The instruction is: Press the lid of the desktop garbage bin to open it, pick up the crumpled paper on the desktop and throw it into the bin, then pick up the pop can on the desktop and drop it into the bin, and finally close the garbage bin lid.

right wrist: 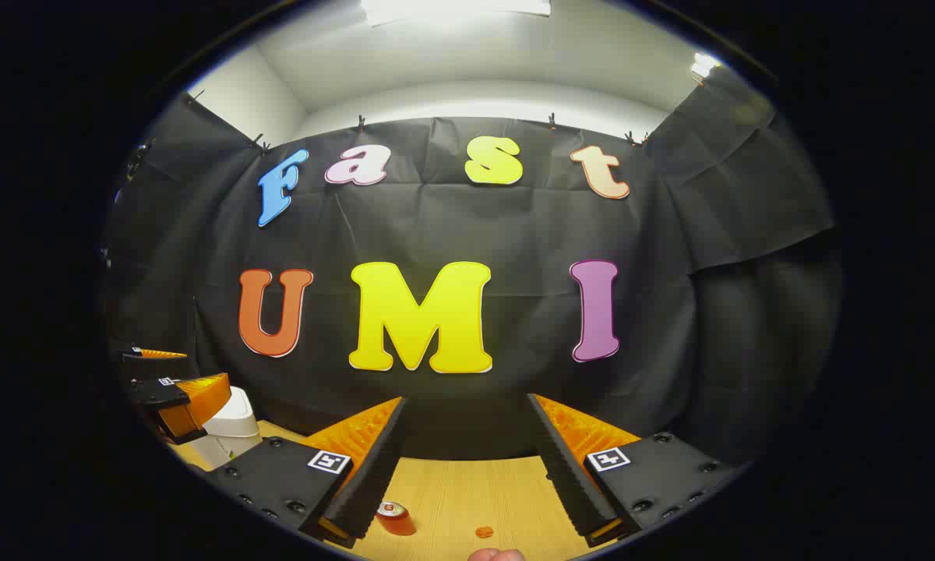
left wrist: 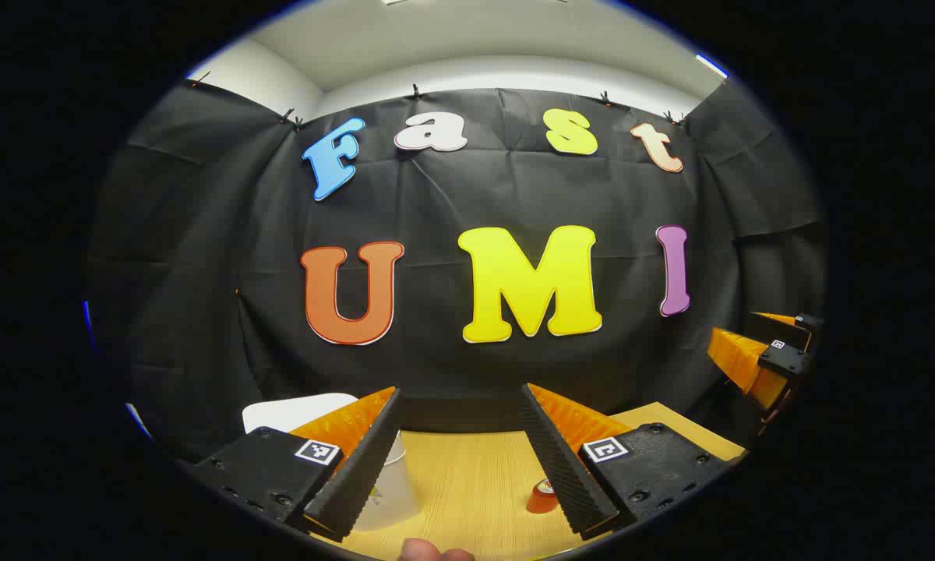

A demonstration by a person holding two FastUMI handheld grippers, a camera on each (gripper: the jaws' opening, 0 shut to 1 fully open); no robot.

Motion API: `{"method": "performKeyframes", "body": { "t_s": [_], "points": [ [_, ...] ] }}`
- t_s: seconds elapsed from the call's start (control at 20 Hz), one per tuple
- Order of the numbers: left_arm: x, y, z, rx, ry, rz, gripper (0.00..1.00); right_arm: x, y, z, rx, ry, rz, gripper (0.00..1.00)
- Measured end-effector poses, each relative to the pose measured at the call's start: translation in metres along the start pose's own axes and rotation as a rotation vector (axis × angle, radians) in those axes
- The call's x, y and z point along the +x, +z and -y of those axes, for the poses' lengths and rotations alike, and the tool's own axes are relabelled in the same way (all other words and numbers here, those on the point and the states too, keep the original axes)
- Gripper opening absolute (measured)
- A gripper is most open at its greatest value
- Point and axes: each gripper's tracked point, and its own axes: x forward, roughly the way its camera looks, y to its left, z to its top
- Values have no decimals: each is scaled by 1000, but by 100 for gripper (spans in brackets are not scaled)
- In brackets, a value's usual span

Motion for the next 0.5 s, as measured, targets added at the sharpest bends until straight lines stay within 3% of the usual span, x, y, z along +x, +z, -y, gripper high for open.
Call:
{"method": "performKeyframes", "body": {
  "t_s": [0.5],
  "points": [
    [-4,3,1,3,29,2,97,0,0,6,15,11,-8,94]
  ]
}}
